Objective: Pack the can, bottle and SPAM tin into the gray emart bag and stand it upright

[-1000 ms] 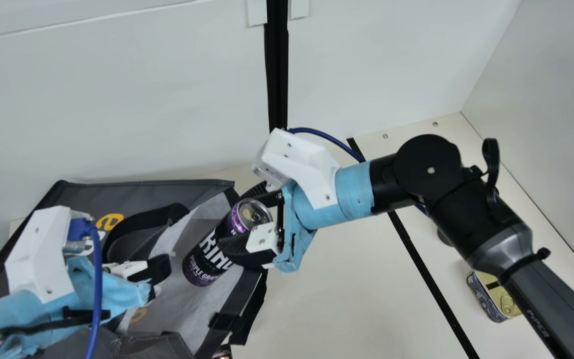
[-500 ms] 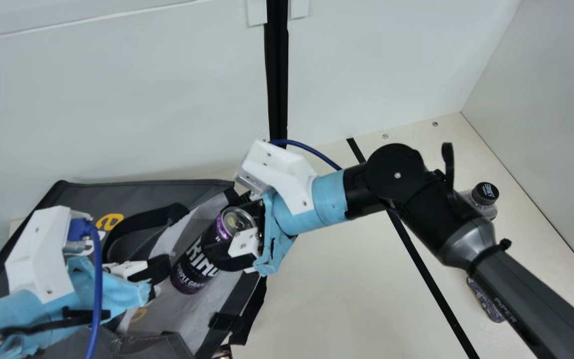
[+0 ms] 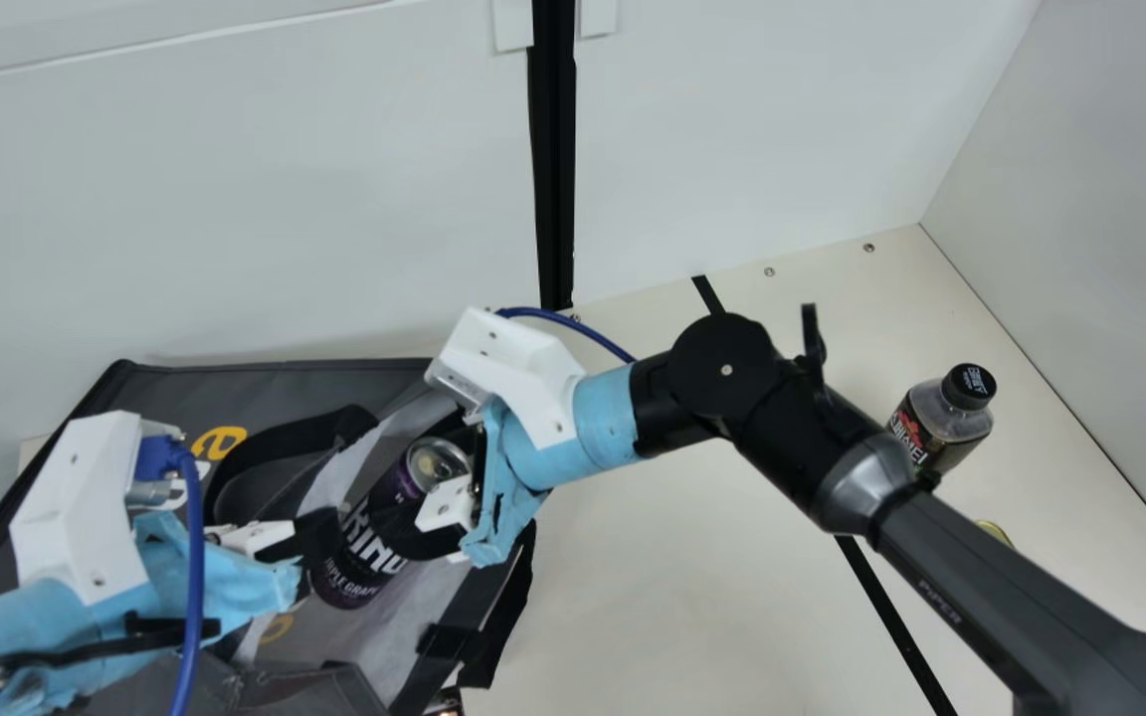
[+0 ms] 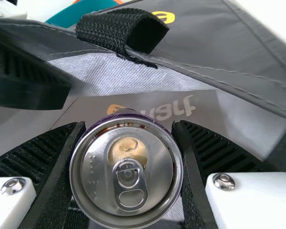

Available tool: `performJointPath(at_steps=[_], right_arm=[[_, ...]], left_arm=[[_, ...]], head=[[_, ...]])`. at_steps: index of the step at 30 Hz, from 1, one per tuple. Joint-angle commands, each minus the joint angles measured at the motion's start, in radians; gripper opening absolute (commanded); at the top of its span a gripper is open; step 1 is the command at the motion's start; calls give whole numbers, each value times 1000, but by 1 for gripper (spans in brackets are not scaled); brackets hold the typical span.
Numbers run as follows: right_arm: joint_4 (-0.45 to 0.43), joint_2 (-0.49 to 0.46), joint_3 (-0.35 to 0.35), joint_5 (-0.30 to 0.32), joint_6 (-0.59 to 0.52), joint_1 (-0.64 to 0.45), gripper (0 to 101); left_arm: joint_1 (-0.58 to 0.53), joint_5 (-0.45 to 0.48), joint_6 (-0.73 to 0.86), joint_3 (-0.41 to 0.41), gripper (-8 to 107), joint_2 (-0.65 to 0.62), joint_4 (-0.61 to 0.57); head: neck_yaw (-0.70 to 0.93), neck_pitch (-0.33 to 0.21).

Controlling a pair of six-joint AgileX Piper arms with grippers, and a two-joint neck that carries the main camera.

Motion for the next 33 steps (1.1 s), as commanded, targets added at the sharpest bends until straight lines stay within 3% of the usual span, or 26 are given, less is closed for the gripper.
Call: performJointPath(at_steps=[1,24,33], right_arm=[[-3,8,2,-9,0,8,0],[-5,115,-24,-103,40,103,0],[-19,120,-30,-115,55,111,30]], left_arm=[[0,0,0,0,-8,0,0],[0,0,0,0,-8,0,0],[0,0,0,0,-8,0,0]], head=[[-1,-23],[-1,-23],[-1,-23]])
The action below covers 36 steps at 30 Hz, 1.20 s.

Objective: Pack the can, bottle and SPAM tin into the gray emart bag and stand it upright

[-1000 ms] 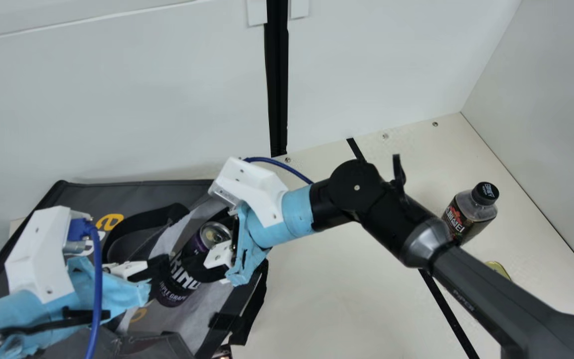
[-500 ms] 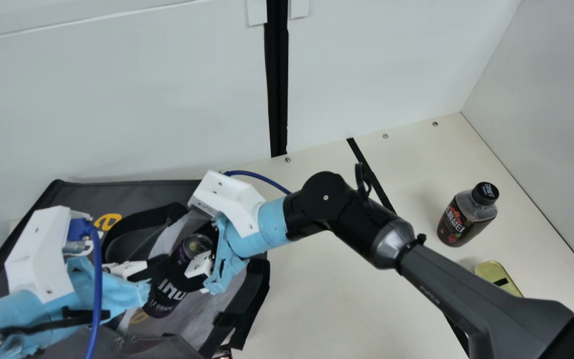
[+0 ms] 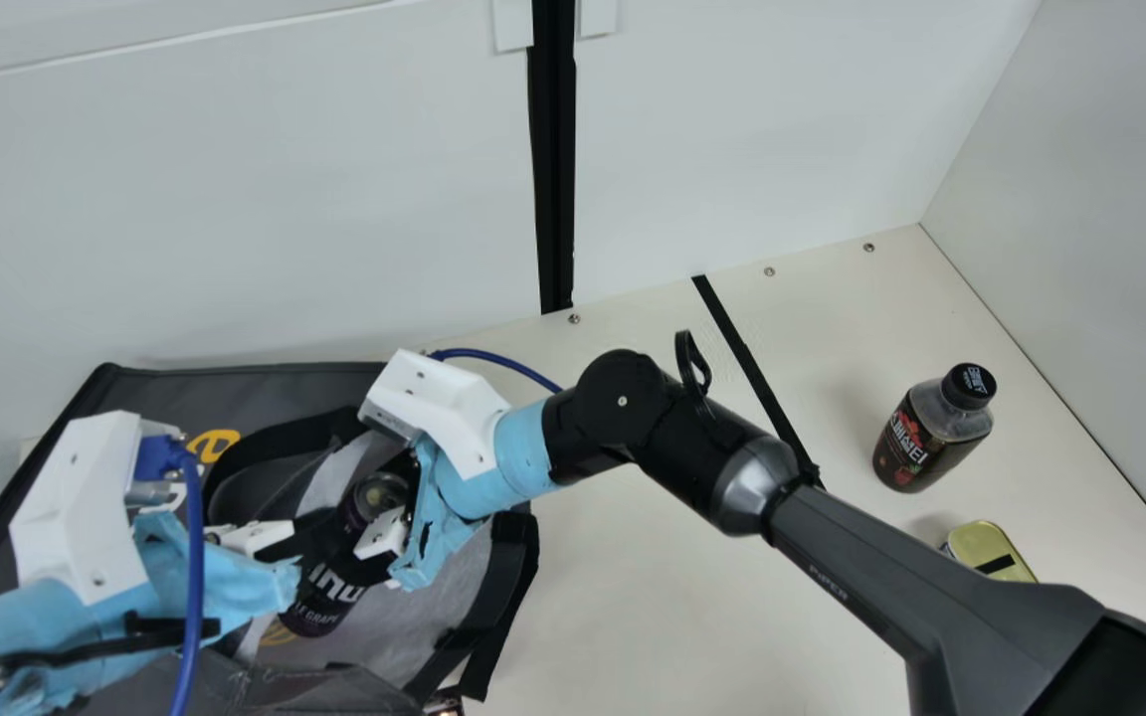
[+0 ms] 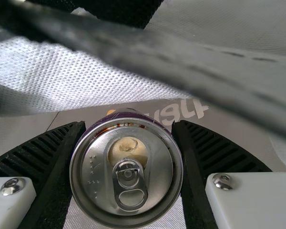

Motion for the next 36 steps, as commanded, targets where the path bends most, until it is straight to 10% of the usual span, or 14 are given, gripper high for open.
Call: performJointPath(at_steps=[1,19,36], right_arm=[[-4,-1,0,-3,3,-1,33],[-26,-28,14,-8,15,-9,93],[-47,-91,29,8,20,-25,95]], left_arm=[[0,0,0,0,-8,0,0],[0,0,0,0,-8,0,0],[0,0,0,0,-8,0,0]], head=[[-1,-23],[-1,-23],[-1,-23]])
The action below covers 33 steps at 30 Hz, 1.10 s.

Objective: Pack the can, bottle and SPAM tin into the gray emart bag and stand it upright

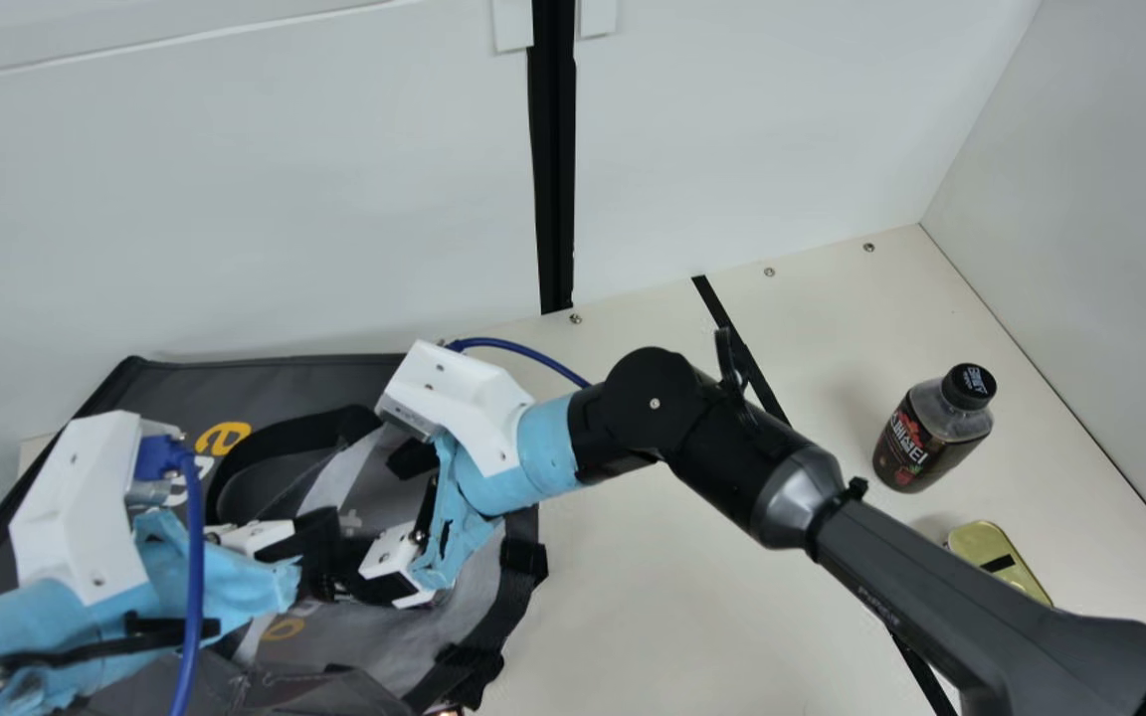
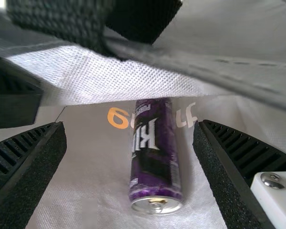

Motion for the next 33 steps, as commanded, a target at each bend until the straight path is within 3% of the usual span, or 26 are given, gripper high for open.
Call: performJointPath(at_steps=[1,33], right_arm=[[-2,-9,1,3,-2,-4,95],[11,-217,94,74,1,-123,95]], left_arm=[[0,0,0,0,-8,0,0],[0,0,0,0,-8,0,0]], head=[[-2,-23],[-2,-23]])
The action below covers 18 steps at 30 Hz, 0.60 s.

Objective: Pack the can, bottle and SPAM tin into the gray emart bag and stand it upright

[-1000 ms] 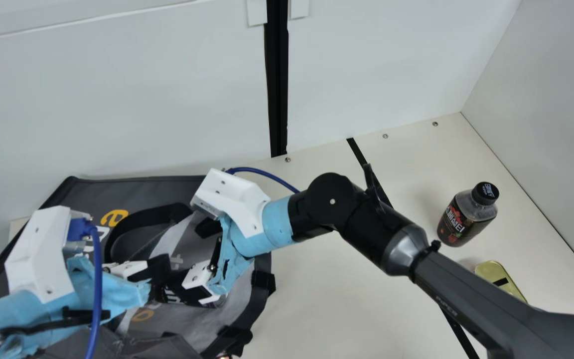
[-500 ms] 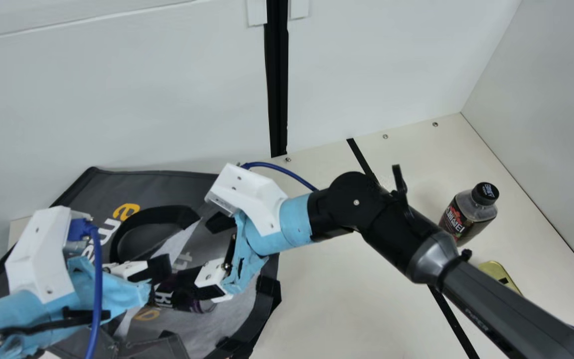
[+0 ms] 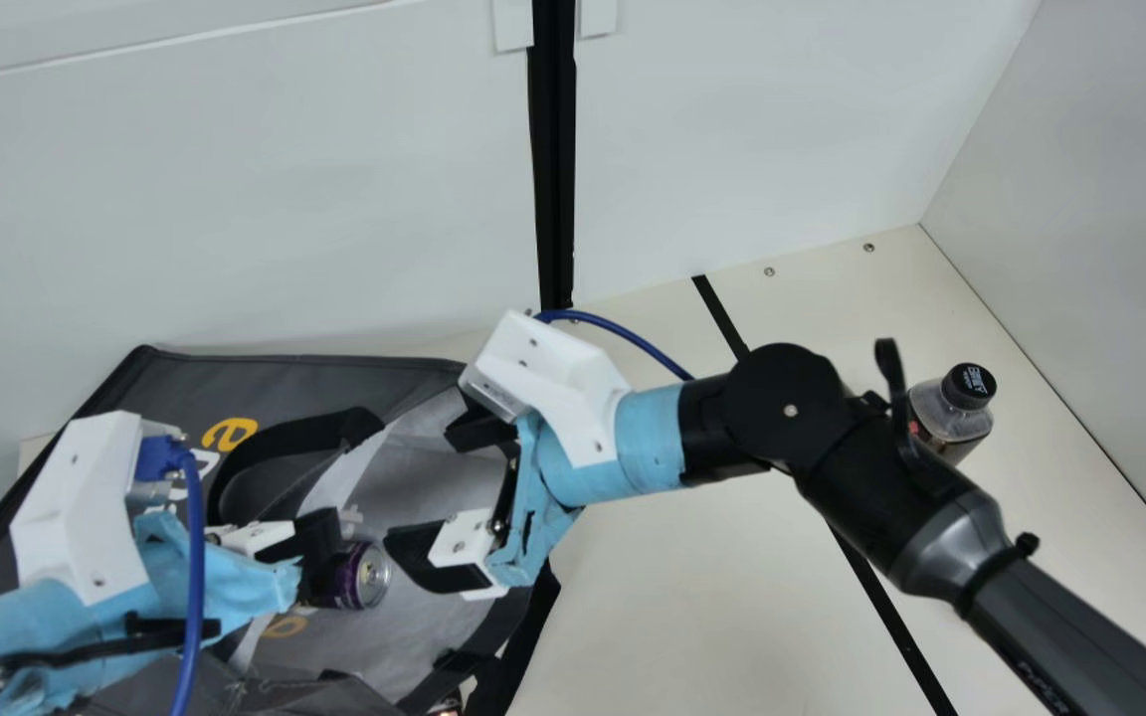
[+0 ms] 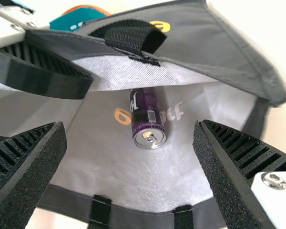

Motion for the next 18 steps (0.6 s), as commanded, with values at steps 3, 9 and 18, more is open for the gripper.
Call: performJointPath(at_steps=[3,9,18], right_arm=[[4,-28,6,17,-4,-20,95],[-9,-68,4,41,0,-55,95],[-52,-118,-3,67,7,-102,95]], left_arm=[[0,0,0,0,-8,0,0],[0,0,0,0,-8,0,0],[0,0,0,0,-8,0,0]], head=[[-2,-23],[-2,-23],[-2,-23]])
